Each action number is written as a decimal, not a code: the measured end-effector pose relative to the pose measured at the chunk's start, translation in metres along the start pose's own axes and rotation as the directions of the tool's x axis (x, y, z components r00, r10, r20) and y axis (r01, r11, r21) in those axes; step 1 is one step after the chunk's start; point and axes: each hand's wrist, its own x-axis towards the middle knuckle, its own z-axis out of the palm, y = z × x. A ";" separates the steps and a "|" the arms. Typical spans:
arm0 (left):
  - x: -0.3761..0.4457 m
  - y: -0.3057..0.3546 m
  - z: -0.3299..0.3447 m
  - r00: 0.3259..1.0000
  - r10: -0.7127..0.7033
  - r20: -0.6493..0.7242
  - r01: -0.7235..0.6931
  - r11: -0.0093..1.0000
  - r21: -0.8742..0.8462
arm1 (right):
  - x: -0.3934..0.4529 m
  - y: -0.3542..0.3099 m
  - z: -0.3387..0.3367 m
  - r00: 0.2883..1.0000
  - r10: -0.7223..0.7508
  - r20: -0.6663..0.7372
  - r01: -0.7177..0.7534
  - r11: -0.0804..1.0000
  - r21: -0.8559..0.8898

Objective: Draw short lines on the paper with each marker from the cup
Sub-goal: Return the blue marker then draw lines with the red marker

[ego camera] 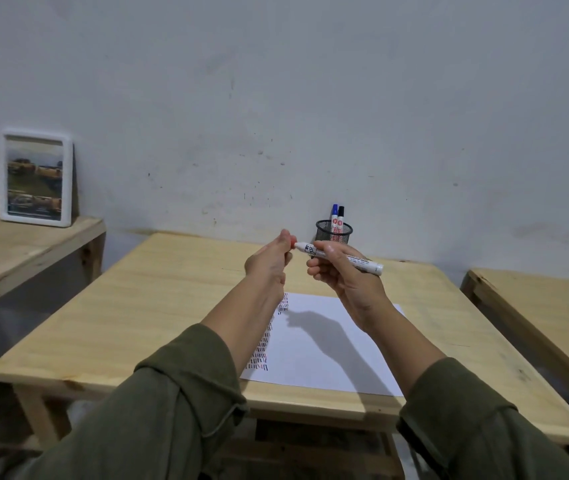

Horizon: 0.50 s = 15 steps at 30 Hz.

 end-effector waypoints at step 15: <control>0.042 -0.045 -0.084 0.933 0.324 -0.155 -0.056 0.557 0.829 | 0.006 0.039 -0.032 0.981 0.125 -0.150 -0.139 0.987 -0.081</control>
